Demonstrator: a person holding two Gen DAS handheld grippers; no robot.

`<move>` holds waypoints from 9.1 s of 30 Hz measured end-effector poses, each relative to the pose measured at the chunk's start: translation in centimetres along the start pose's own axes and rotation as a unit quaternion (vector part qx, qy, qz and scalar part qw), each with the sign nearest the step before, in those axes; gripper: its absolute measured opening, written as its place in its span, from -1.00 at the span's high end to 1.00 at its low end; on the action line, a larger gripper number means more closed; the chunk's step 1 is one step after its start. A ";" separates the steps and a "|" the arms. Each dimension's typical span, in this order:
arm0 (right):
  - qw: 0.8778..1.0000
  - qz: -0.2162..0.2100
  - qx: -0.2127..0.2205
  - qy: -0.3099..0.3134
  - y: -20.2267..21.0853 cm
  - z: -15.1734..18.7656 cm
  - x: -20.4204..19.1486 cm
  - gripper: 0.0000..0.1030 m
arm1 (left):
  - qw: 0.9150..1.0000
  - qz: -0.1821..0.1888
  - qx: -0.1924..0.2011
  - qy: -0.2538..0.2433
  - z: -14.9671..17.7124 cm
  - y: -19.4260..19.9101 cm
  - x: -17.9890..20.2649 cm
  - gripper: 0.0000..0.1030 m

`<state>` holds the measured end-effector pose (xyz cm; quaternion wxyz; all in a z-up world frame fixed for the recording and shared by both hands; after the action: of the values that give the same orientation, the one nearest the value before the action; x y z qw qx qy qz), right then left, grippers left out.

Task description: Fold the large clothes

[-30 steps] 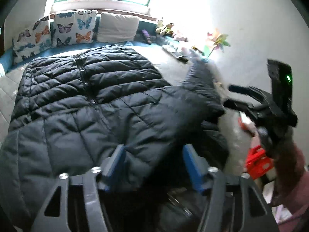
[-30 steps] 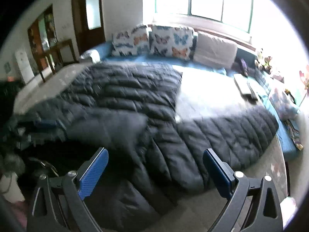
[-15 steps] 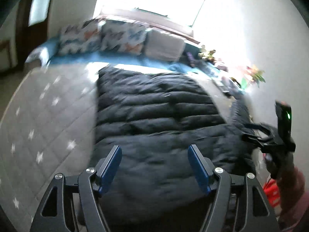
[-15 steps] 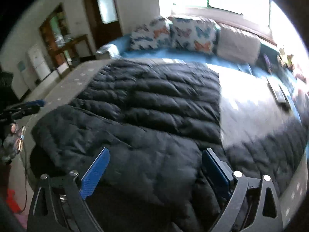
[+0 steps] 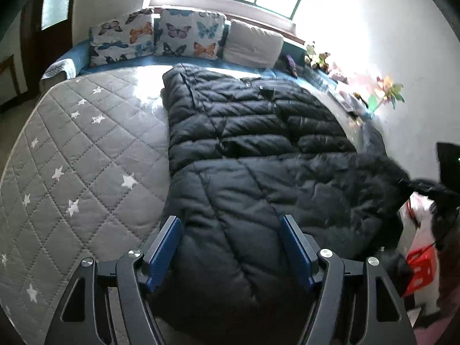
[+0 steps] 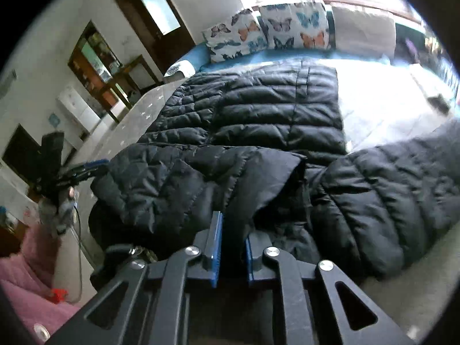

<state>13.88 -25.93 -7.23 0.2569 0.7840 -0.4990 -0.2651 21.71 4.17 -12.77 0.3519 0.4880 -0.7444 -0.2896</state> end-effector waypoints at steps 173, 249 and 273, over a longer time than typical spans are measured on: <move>0.992 0.121 0.010 0.019 -3.2 2.6 5.9 0.13 | 0.999 -0.006 0.030 -0.036 0.5 -3.1 4.7 -0.58; 0.981 0.088 -0.004 0.171 -5.1 2.7 -7.5 -0.07 | 0.997 -0.023 0.046 -0.049 3.4 -0.7 5.5 -0.56; 0.986 0.142 0.000 0.082 -5.8 -2.6 0.8 -0.11 | 0.999 -0.014 0.043 0.004 -1.0 -2.3 0.9 -0.57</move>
<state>19.68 -24.21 -9.35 0.3324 0.7246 -0.5820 -0.1607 23.49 2.45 -13.73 0.3292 0.5141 -0.7481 -0.2602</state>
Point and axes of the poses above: each gripper's, at about its wrist camera, not at the fingertips, and y roughly against the way its jaws point, x to its right, z to its underside, the point moved 3 cm from there along -y, roughly the way its jaws point, and after that the axes turned 1 degree about -y, right-handed, at the moved point
